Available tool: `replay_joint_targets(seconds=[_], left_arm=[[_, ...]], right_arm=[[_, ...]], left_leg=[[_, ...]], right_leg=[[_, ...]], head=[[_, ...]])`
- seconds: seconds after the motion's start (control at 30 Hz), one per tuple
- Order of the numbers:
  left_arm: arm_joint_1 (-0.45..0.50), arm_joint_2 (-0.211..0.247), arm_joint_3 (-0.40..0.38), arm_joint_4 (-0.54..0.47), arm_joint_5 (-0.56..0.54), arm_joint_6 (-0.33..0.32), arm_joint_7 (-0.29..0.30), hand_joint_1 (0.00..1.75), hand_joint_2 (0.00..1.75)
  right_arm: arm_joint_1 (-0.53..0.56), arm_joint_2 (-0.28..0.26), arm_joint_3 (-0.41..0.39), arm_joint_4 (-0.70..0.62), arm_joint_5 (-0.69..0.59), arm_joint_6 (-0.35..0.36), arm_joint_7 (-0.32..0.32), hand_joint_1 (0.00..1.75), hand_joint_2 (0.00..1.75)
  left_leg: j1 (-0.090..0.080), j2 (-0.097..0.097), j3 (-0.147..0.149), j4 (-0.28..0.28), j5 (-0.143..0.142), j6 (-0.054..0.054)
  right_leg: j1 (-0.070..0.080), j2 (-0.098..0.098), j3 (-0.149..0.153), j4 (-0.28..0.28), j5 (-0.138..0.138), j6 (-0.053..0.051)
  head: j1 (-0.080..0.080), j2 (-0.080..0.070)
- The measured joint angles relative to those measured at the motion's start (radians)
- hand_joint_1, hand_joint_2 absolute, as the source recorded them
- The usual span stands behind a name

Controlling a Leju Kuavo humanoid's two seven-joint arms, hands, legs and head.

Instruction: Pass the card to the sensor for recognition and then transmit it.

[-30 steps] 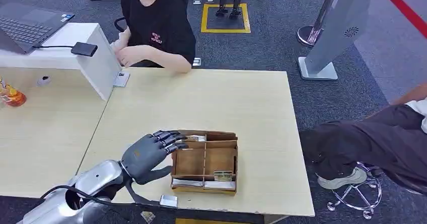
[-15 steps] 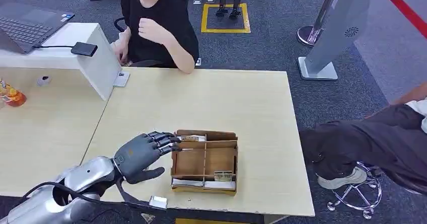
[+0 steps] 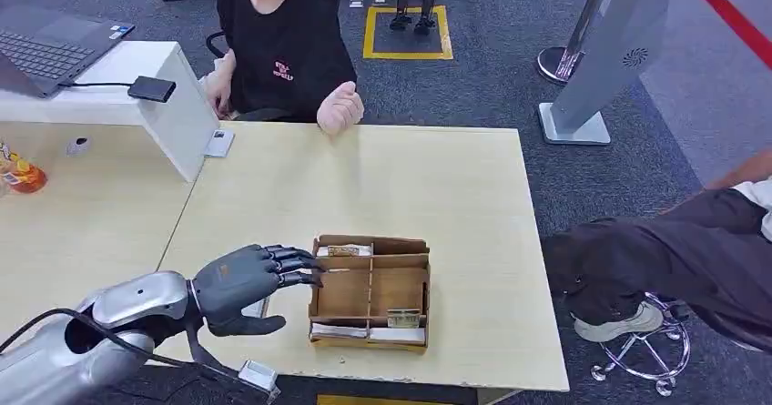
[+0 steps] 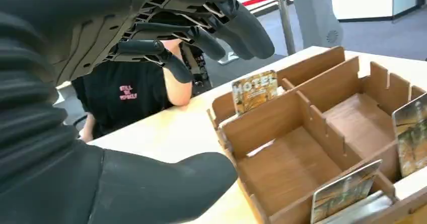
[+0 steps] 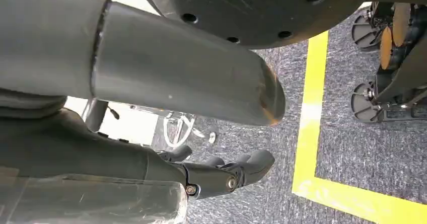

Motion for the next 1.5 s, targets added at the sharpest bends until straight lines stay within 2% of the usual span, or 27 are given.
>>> replay_joint_targets(seconds=[0.07,0.23,0.47,0.77,1.07,1.2,1.3,1.4,1.5], left_arm=[[0.015,0.018,-0.001,-0.008,0.0,0.021,0.006,0.44,1.75],[0.054,0.053,-0.002,-0.025,0.002,0.053,0.011,0.33,1.75],[0.189,0.063,-0.002,-0.031,-0.036,0.135,0.045,0.35,1.75],[0.294,0.067,0.018,-0.041,-0.047,0.143,0.048,0.31,1.75],[0.435,0.069,0.084,-0.056,-0.085,0.196,0.087,0.35,1.75],[0.499,0.04,0.113,-0.056,-0.124,0.248,0.115,0.33,1.75],[0.543,0.014,0.134,-0.056,-0.148,0.279,0.131,0.4,1.75],[0.594,-0.033,0.167,-0.056,-0.187,0.343,0.151,0.42,1.75],[0.65,-0.106,0.202,-0.054,-0.228,0.427,0.17,0.37,1.75]], right_arm=[[0.0,0.0,0.0,0.0,-0.002,0.001,0.0,0.0,0.0],[0.0,0.0,0.0,0.0,-0.007,0.001,0.0,0.0,0.0],[0.002,0.0,-0.001,0.0,-0.015,0.0,0.002,0.0,0.0],[0.002,0.0,-0.006,0.0,-0.024,-0.002,0.005,0.0,0.0],[0.002,0.0,-0.023,0.0,-0.037,-0.005,0.005,0.0,0.0],[0.004,0.0,-0.031,0.0,-0.046,-0.008,0.005,0.0,0.0],[0.004,0.0,-0.038,0.0,-0.054,-0.014,0.004,0.0,0.0],[0.005,0.003,-0.048,0.0,-0.064,-0.021,0.001,0.0,0.0],[0.007,0.009,-0.058,0.0,-0.074,-0.026,-0.003,0.0,0.0]], left_leg=[[0.0,0.0,0.0,0.0,0.0,0.0],[0.0,0.0,0.0,0.0,0.0,0.0],[0.0,0.0,0.0,0.0,0.0,0.0],[0.0,0.001,0.0,0.0,0.0,0.0],[0.0,0.0,0.0,0.0,0.0,0.0],[0.0,0.0,0.0,0.0,-0.001,-0.001],[0.0,0.0,0.0,0.0,-0.001,0.0],[0.0,0.0,0.0,0.0,-0.002,0.0],[-0.001,0.0,0.0,0.0,-0.002,0.001]], right_leg=[[0.0,0.0,0.0,0.0,0.0,0.0],[0.0,0.0,0.0,0.0,0.0,0.0],[0.0,0.0,0.0,0.0,0.0,0.0],[0.0,0.001,0.0,0.0,0.0,0.0],[0.0,0.001,0.0,0.0,-0.001,0.0],[0.0,0.0,0.0,0.0,-0.001,0.0],[0.0,0.001,0.0,0.0,-0.001,0.001],[0.0,0.001,0.0,-0.001,-0.001,0.001],[0.0,0.001,0.0,-0.001,-0.001,0.001]], head=[[0.0,0.0],[0.0,0.0],[0.0,0.0],[0.0,0.0],[0.0,0.0],[0.0,0.0],[0.0,0.0],[0.0,0.0],[0.0,0.0]])
